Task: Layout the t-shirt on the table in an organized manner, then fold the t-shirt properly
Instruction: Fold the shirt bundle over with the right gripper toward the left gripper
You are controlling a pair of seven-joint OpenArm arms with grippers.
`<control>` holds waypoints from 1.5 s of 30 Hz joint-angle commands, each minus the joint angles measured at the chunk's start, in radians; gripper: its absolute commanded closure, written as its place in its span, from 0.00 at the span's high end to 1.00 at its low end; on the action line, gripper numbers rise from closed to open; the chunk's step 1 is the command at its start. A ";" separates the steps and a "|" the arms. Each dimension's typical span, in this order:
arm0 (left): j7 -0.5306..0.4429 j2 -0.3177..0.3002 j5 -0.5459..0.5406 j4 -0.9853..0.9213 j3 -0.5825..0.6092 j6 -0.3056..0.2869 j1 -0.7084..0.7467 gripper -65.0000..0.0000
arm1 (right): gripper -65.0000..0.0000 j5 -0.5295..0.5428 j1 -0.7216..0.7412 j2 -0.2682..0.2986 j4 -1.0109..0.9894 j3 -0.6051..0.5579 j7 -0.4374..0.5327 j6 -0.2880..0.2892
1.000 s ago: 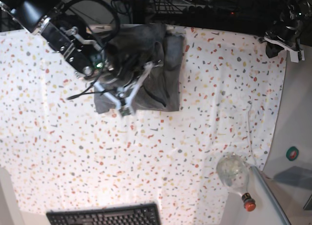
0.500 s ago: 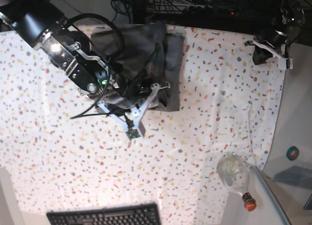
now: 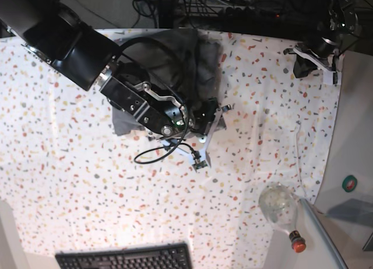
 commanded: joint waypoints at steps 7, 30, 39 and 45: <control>-0.020 -0.014 -0.016 -0.018 -0.006 -0.002 -0.005 0.00 | 0.33 -0.003 0.022 -0.015 -0.074 0.008 0.080 -0.006; -0.020 -0.015 -0.016 -0.018 -0.006 -0.002 -0.003 0.00 | 0.00 -0.003 0.050 -0.023 -0.052 0.017 0.200 -0.047; -0.021 -0.029 -0.016 -0.071 -0.006 -0.002 -0.009 0.00 | 0.00 0.006 0.046 -0.058 -0.112 0.019 0.197 -0.049; -0.021 -0.030 -0.016 -0.065 -0.006 -0.002 -0.009 0.00 | 0.47 -0.002 0.030 -0.047 0.034 0.025 0.123 -0.049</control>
